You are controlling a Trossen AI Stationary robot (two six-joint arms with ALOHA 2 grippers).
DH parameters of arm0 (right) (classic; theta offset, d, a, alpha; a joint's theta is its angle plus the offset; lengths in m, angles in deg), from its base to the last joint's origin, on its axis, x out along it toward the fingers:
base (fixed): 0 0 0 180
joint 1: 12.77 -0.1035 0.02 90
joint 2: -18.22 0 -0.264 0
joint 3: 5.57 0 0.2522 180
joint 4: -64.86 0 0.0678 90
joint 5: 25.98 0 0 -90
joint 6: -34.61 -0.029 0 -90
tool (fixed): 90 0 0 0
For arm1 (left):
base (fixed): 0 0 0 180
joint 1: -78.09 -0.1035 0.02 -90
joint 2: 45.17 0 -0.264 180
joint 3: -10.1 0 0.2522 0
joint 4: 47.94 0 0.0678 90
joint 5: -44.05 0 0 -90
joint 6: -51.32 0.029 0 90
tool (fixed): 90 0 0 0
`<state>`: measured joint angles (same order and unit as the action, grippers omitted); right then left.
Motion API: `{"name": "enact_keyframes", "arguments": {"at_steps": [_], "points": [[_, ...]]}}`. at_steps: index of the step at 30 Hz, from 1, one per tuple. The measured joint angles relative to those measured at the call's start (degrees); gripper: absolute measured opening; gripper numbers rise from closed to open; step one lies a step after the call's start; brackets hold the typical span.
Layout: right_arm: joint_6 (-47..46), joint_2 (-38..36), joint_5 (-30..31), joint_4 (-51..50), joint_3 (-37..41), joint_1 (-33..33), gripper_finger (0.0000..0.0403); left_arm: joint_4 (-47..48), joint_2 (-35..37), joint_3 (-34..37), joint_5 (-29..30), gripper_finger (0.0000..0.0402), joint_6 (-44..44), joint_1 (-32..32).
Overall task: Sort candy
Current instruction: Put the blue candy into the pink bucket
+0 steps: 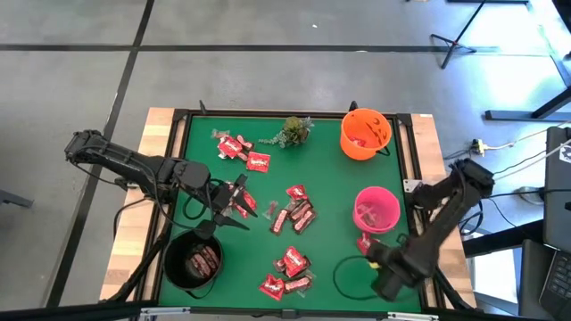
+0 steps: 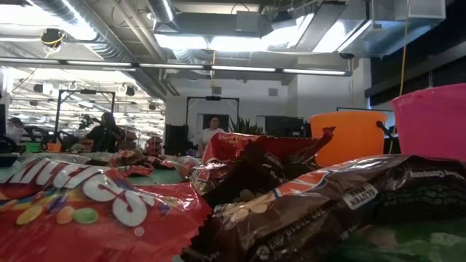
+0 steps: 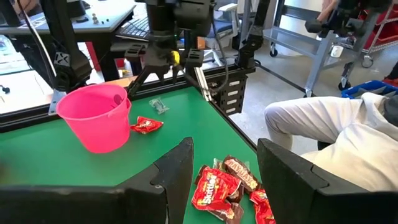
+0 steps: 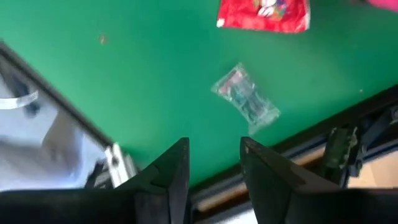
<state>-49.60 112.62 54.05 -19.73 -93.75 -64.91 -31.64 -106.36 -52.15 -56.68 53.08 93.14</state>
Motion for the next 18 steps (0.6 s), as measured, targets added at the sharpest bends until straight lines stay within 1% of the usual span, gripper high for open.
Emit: {"name": "enact_keyframes", "arguments": {"at_steps": [2,6,9,11,14,18], "points": [[-2.5,0.7,2.6,0.6,0.0,-2.4,0.0138,0.0,0.0,0.0,0.2,0.0167,0.0,0.0],[-6.1,2.5,2.9,0.3,0.0,-4.8,0.0151,-0.1,-0.4,0.0,0.2,0.0167,0.0,0.1],[-6.9,4.2,2.6,0.6,0.0,-5.4,0.0178,0.0,-1.3,0.0,0.2,0.0167,-0.5,0.2],[-6.9,5.3,1.4,0.4,0.0,-5.4,0.0201,0.0,-2.1,0.0,0.2,0.0167,-1.2,0.2],[-6.6,6.5,1.6,-0.3,0.0,-5.2,0.0234,0.0,-3.8,0.0,0.2,0.0167,-1.2,0.2],[-6.9,7.9,1.7,-2.3,0.3,-5.2,0.0262,-0.4,-5.7,0.0,0.2,0.0167,-1.4,0.3]]}}
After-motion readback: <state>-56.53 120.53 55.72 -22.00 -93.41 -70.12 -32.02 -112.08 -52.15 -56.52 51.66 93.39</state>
